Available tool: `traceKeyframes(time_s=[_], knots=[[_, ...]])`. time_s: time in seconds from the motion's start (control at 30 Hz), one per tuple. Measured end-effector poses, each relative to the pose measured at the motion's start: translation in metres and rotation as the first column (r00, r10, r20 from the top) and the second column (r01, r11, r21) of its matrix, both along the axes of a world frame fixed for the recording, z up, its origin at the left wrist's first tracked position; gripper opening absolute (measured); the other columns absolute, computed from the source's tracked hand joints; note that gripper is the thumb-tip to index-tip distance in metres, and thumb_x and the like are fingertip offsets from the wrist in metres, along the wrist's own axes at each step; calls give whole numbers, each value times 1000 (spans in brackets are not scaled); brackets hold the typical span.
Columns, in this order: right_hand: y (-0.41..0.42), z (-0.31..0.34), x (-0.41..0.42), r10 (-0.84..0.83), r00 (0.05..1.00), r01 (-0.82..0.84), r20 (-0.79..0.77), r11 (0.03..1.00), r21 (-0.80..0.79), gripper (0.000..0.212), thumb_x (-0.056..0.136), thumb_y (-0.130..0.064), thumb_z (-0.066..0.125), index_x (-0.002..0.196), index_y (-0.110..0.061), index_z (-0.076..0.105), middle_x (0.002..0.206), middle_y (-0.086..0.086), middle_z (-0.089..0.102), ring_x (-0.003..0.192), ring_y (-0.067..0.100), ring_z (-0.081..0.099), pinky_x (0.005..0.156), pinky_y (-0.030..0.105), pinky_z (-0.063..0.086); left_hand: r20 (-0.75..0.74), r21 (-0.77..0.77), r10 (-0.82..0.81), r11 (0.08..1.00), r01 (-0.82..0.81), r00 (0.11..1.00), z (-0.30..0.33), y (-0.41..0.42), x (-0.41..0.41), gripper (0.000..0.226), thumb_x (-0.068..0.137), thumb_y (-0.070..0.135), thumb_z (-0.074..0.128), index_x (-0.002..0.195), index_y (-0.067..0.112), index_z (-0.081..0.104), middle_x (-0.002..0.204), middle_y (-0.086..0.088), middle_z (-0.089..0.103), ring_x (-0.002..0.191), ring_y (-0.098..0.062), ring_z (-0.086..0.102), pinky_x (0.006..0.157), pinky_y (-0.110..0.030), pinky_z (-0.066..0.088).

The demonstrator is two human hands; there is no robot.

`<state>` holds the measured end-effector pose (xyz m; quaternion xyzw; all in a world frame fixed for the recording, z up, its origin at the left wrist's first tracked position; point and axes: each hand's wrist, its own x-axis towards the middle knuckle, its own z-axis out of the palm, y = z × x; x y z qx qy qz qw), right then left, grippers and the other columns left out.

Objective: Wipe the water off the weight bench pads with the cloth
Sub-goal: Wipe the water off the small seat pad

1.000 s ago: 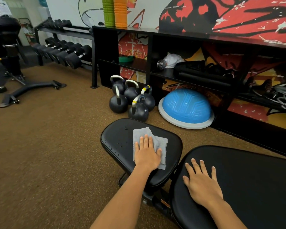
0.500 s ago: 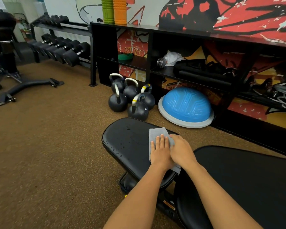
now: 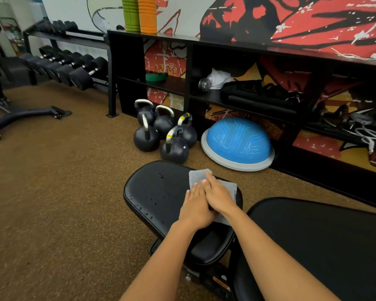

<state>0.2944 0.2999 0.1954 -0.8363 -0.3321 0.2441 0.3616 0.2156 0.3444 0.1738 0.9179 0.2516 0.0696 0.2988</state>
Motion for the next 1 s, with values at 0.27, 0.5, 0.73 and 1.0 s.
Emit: traceKeyframes(time_s=[0.27, 0.5, 0.73, 1.0], knots=[[33, -18, -13, 319, 881, -204, 351, 923, -325, 61, 99, -45, 28, 151, -17, 11, 160, -2, 1, 147, 19, -8, 117, 43, -6, 86, 147, 303, 938, -313, 949, -4, 6, -90, 83, 89, 55, 45, 150, 20, 0, 159, 4, -2, 144, -12, -13, 115, -32, -10], [32, -23, -41, 411, 821, -279, 396, 894, -349, 57, 100, -45, 23, 151, -26, 7, 160, -8, -3, 147, 18, -10, 117, 42, -7, 150, -202, 625, 778, -595, 766, -20, -15, -127, 102, 80, 62, 53, 149, 19, -10, 157, 3, -16, 143, -12, -18, 118, -34, -4], [-10, -26, -54, 416, 800, -275, 431, 894, -353, 48, 102, -35, 14, 150, -35, 5, 158, -19, -5, 146, 9, -10, 117, 39, -7, 103, -610, 633, 650, -454, 768, -27, -37, -123, 118, 72, 60, 65, 147, 23, -17, 156, 9, -17, 144, -9, -8, 119, -36, 11], [-44, -26, -23, 357, 823, -166, 442, 895, -415, 48, 101, -42, 15, 148, -42, 4, 158, -18, -7, 146, 9, -9, 117, 42, -3, 116, -695, 652, 592, -407, 749, -23, -42, -118, 124, 70, 54, 71, 143, 27, -26, 156, 10, -17, 145, -12, 2, 116, -35, 21]])
